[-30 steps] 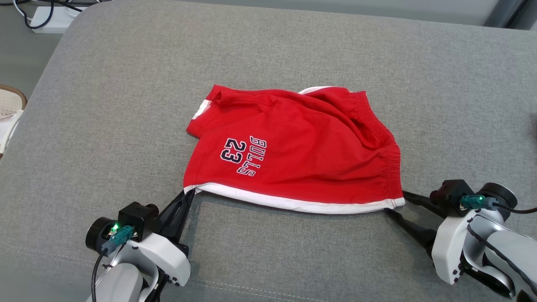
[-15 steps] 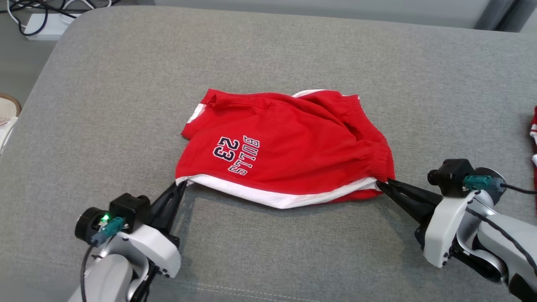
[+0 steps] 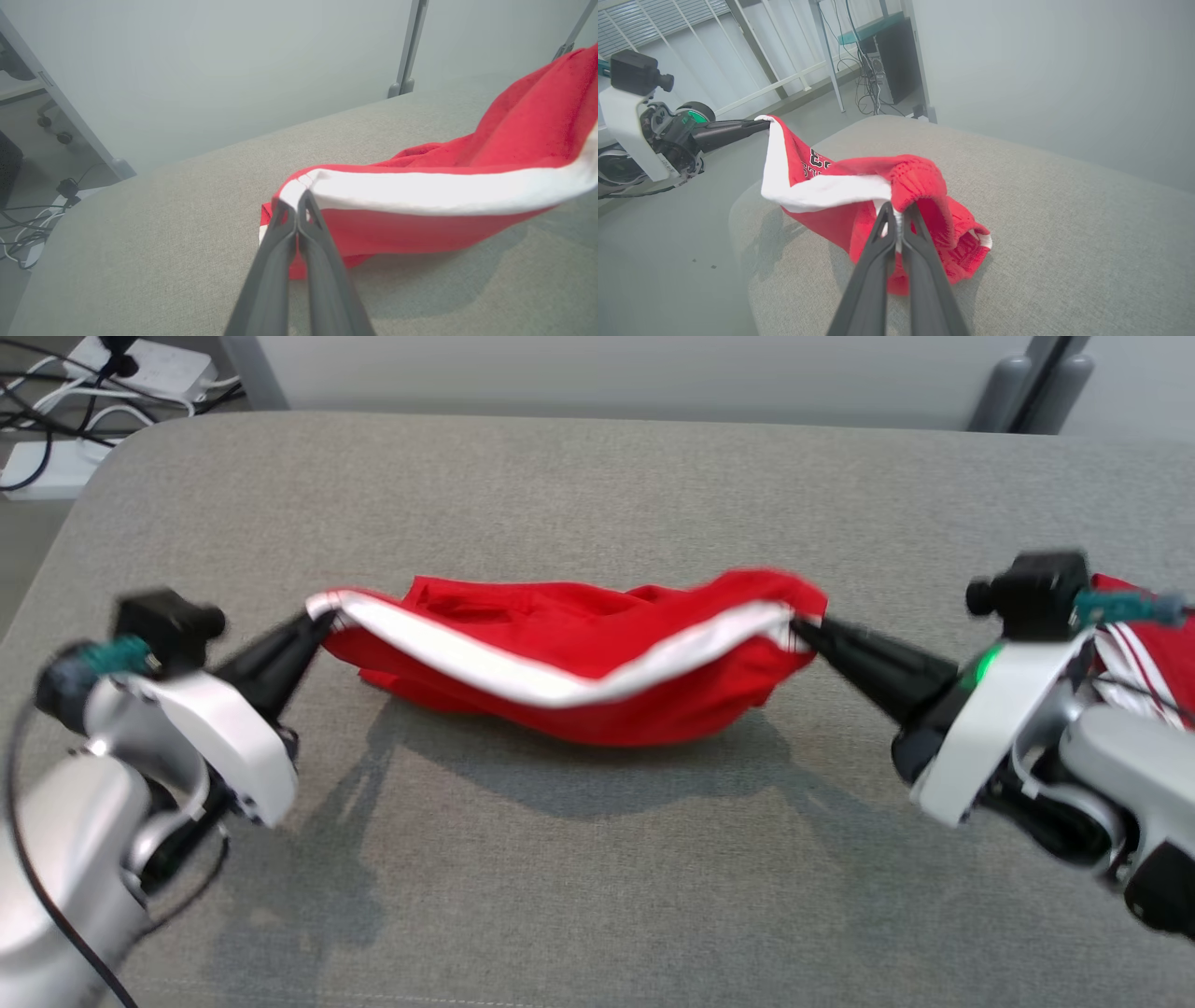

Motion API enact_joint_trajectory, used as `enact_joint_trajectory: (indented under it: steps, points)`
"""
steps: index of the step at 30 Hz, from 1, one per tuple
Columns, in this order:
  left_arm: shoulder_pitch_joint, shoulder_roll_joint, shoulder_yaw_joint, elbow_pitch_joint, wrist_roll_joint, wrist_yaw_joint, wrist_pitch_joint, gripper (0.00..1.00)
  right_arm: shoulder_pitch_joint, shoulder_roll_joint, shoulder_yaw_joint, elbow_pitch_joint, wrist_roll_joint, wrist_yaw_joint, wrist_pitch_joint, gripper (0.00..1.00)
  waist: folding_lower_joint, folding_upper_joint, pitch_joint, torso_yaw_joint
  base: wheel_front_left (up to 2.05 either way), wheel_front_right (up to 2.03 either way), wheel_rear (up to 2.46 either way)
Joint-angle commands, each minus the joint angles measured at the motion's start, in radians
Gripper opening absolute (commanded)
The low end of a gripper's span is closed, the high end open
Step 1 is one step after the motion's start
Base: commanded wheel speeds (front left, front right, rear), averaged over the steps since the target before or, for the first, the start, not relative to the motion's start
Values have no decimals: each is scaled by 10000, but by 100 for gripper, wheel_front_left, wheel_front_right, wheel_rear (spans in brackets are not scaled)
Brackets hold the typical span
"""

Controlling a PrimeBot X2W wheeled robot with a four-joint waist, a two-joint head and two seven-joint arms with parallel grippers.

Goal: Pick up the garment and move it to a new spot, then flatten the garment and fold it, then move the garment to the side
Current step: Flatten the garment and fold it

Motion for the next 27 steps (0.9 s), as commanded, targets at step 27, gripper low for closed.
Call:
enact_joint_trajectory:
  steps: [27]
  points:
    - [134, 717, -359, -791, -4079, 1, 3212, 0, -28, -62, 109, -146, 3233, -2, 3735, 0, 0, -1, -1176, -588, 0, 0, 0]
